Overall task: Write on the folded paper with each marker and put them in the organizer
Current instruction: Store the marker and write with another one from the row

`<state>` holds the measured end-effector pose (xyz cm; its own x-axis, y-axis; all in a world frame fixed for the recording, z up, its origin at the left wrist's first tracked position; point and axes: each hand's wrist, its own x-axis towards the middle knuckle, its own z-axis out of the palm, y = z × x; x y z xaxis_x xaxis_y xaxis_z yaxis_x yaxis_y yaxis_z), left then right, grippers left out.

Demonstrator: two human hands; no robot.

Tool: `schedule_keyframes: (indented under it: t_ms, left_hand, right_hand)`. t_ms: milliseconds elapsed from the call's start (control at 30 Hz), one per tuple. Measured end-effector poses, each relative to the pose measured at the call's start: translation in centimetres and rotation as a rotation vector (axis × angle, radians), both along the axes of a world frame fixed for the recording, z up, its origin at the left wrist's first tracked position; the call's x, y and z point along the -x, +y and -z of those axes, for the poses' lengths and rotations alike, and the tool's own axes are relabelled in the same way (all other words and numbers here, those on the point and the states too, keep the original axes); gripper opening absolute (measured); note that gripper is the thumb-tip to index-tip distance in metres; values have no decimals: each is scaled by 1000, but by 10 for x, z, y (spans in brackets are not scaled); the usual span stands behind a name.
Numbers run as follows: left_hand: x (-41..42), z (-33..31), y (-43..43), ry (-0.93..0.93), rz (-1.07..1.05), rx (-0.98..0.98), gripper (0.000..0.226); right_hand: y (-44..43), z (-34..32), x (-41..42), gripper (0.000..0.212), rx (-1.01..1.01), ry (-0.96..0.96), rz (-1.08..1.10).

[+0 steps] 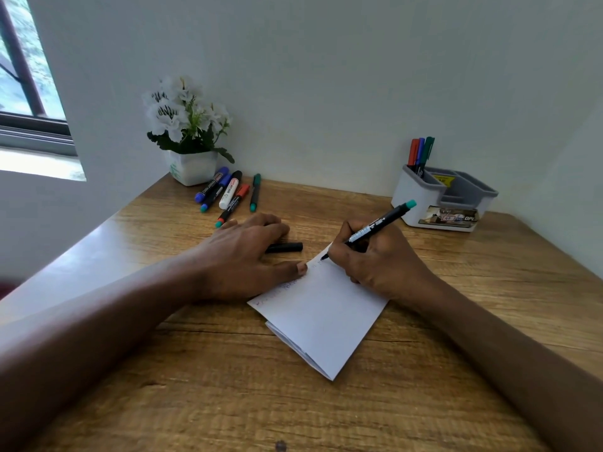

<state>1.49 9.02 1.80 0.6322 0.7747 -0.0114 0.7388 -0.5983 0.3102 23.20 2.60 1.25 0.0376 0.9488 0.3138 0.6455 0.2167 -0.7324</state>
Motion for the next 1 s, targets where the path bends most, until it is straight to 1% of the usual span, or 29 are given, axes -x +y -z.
schedule_keyframes:
  t_ms: [200, 300, 400, 567, 700, 833, 933, 1000]
  left_hand:
    - [0, 0, 0, 11, 5, -6, 85]
    - [1, 1, 1, 7, 12, -8, 85]
    - [1, 1, 2, 1, 22, -14, 86]
    - [1, 2, 2, 7, 27, -14, 86]
    - [1, 0, 1, 11, 24, -9, 85]
    - [0, -1, 0, 9, 24, -14, 84]
    - [0, -1, 0, 11, 22, -10, 84]
    - [0, -1, -1, 12, 26, -9, 84]
  right_hand:
    - [-2, -2, 1, 19, 14, 24, 19]
    - [-1, -1, 2, 19, 4, 4, 36]
    - [0, 0, 1, 21, 2, 70, 80]
    - [-2, -1, 3, 15, 10, -3, 71]
    - [-2, -2, 3, 19, -6, 1, 107]
    - [-2, -2, 4, 18, 7, 13, 94]
    - [-2, -1, 1, 18, 12, 120, 111]
    - [-2, -1, 1, 18, 20, 142, 103]
